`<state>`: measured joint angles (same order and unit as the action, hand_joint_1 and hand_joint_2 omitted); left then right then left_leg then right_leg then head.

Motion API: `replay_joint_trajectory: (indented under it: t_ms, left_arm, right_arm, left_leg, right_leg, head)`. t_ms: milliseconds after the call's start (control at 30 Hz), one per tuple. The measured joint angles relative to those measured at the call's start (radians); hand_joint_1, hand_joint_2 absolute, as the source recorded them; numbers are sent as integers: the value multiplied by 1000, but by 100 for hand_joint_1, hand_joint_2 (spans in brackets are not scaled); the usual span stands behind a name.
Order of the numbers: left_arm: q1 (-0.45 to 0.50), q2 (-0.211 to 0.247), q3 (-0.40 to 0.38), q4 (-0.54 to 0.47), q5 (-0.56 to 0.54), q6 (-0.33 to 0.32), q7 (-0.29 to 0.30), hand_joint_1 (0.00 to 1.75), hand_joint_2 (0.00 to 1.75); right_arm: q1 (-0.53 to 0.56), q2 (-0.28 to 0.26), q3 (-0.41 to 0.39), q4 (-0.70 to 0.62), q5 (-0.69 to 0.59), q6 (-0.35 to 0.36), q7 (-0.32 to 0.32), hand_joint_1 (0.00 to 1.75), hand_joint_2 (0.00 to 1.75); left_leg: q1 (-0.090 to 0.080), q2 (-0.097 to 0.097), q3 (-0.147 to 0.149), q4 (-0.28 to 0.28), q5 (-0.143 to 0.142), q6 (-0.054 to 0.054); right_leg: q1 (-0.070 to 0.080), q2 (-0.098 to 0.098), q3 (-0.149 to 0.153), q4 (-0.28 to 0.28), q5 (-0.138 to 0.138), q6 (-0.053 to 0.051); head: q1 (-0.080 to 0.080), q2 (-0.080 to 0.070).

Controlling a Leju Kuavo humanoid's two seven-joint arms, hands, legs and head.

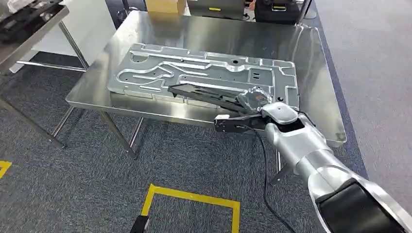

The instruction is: Take the parts from the cabinet and place them on the table.

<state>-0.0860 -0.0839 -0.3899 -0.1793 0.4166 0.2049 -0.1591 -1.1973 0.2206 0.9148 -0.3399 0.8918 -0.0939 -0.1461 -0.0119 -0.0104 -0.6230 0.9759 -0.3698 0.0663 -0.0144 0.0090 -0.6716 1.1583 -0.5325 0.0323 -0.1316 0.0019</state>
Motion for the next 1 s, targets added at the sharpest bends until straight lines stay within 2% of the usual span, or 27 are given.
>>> replay_joint_trajectory:
  t_ms: [33,67,100,133,200,233,267,300,333,500,667,1000]
  left_arm:
    - [-1,0,1,0,0,0,0,0,175]
    - [0,0,3,0,0,-1,-1,0,175]
    - [1,0,6,0,1,-1,-3,0,175]
    - [3,0,7,0,1,-2,-4,0,175]
    - [6,0,7,0,0,0,-5,0,175]
    - [6,0,7,0,0,3,-5,0,175]
    - [5,1,8,0,0,5,-4,0,175]
    - [6,2,8,0,0,5,-4,0,175]
    - [7,3,8,0,0,6,-3,0,175]
    - [6,3,8,0,-5,5,5,0,175]
    - [-1,3,8,0,-5,5,14,0,175]
    - [-20,-2,8,0,-2,11,31,0,175]
  right_arm:
    - [-1,-5,0,0,8,4,4,175,175]
    - [-3,-11,1,1,13,10,10,175,175]
    - [-11,-19,1,1,17,20,14,175,175]
    - [-24,-26,1,1,21,32,16,175,175]
    - [-84,-47,1,0,27,71,12,175,175]
    - [-127,-61,1,0,27,99,2,175,175]
    - [-166,-71,0,-2,28,119,-8,175,175]
    - [-200,-79,0,-3,28,136,-15,175,175]
    - [-232,-95,-2,-4,27,152,-18,175,175]
    - [-338,-158,-3,-4,28,201,-35,175,175]
    - [-367,-200,-3,-4,37,213,-46,175,175]
    - [-366,-241,-3,-4,33,224,-74,175,175]
  left_leg:
    - [0,0,0,1,-2,0]
    - [0,1,0,3,-4,-1]
    - [1,0,0,8,-6,-4]
    - [1,0,-1,14,-11,-6]
    - [2,-1,-3,34,-23,-15]
    - [1,-1,-10,47,-31,-21]
    - [-6,-2,-17,55,-35,-28]
    - [-4,-2,-17,56,-37,-30]
    - [-6,-2,-16,59,-40,-23]
    - [-4,-1,-12,52,-38,-29]
    - [-4,-1,-11,49,-38,-36]
    - [-5,0,-12,50,-38,-35]
  right_leg:
    - [-1,0,-40,77,-34,2]
    - [-1,-1,-74,139,-53,3]
    - [-2,-2,-83,152,-42,4]
    - [-4,-4,-69,116,-12,4]
    - [-8,-6,13,-50,79,2]
    - [-9,-9,42,-125,95,-1]
    - [0,-8,42,-120,95,-7]
    - [-4,-3,41,-122,96,-14]
    - [-2,-4,42,-125,99,-12]
    - [1,-1,42,-125,97,-21]
    - [2,-1,42,-124,96,-22]
    - [1,-1,43,-126,97,-20]
  head:
    - [0,0]
    - [0,0]
    - [0,0]
    - [0,0]
    - [0,0]
    - [0,0]
    - [0,0]
    - [0,0]
    - [0,0]
    - [0,0]
    - [0,0]
    - [0,0]
